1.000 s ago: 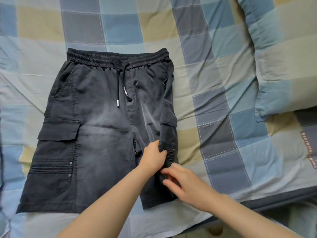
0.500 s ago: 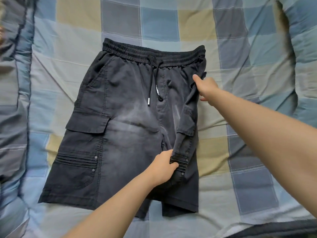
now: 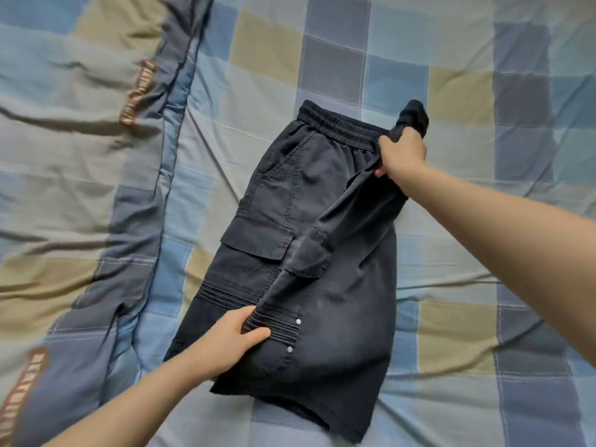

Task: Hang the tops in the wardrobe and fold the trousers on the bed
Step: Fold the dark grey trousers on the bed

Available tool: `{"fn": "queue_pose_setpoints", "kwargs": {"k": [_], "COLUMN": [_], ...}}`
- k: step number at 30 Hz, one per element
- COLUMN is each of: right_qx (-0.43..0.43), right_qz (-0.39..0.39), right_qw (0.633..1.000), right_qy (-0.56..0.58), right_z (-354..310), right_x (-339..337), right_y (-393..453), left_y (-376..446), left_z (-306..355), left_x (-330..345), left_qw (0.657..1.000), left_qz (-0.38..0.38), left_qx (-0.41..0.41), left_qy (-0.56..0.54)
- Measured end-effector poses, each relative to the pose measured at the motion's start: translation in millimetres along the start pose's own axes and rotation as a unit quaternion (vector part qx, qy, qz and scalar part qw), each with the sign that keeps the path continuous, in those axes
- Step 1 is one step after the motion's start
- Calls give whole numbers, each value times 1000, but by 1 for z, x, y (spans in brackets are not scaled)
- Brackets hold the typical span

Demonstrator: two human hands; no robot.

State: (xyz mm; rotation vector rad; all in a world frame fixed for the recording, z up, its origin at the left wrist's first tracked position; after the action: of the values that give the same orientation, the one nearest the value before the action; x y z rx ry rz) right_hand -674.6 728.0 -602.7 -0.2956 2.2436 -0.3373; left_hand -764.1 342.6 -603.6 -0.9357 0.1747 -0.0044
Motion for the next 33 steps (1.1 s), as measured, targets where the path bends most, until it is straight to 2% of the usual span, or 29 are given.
{"fn": "queue_pose_setpoints", "kwargs": {"k": [4, 9, 12, 15, 17, 19, 20, 22, 24, 26, 27, 30, 33], "right_qx": [-28, 16, -31, -73, -100, -132, -147, -177, -190, -184, -176, -150, -158], "right_qz": [-66, -105, -65, -44, -110, -194, -212, -176, -84, -15, -4, -33, -82], "right_qw": [997, 994, 995, 995, 988, 969, 962, 964, 974, 977, 975, 960, 952], "right_qy": [10, -1, -74, -58, -47, -80, -94, -94, -88, -108, -134, -234, -249], "right_z": [-45, -74, -91, -99, -98, -95, -91, -85, -80, -75, -73, -70, -76], "right_x": [59, 109, 126, 138, 146, 150, 151, 143, 126, 107, 100, 90, 98], "right_y": [-21, -27, -24, -20, -20, -25, -27, -27, -20, -7, 0, 15, 25], "left_y": [-10, -13, -13, -7, -3, -1, 0, 1, 0, 2, 4, 12, 27], "left_z": [-56, -98, -110, -117, -121, -123, -126, -129, -128, -122, -117, -97, -77], "left_x": [-37, -53, -65, -77, -80, -80, -80, -78, -77, -76, -76, -78, -82], "left_qw": [994, 980, 967, 959, 961, 961, 960, 958, 955, 953, 953, 958, 963], "left_qz": [80, 168, 228, 251, 228, 209, 207, 204, 201, 210, 219, 255, 263], "left_qx": [-42, -73, -82, -100, -109, -113, -115, -123, -131, -104, -84, -36, -27], "left_qy": [54, 80, 81, 87, 115, 143, 152, 161, 174, 193, 189, 123, 53]}}
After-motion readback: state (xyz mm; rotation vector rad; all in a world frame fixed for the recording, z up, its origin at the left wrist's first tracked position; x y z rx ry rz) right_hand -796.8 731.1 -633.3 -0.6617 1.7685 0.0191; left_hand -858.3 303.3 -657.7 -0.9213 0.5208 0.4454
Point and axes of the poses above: each hand's wrist, its own y-axis towards the middle knuckle, its own x-axis out of the palm, z = x × y, the point moved 2 cm from there along y, towards the middle knuckle, and after that the axes turned 4 degrees about y, right-handed, at the moved point
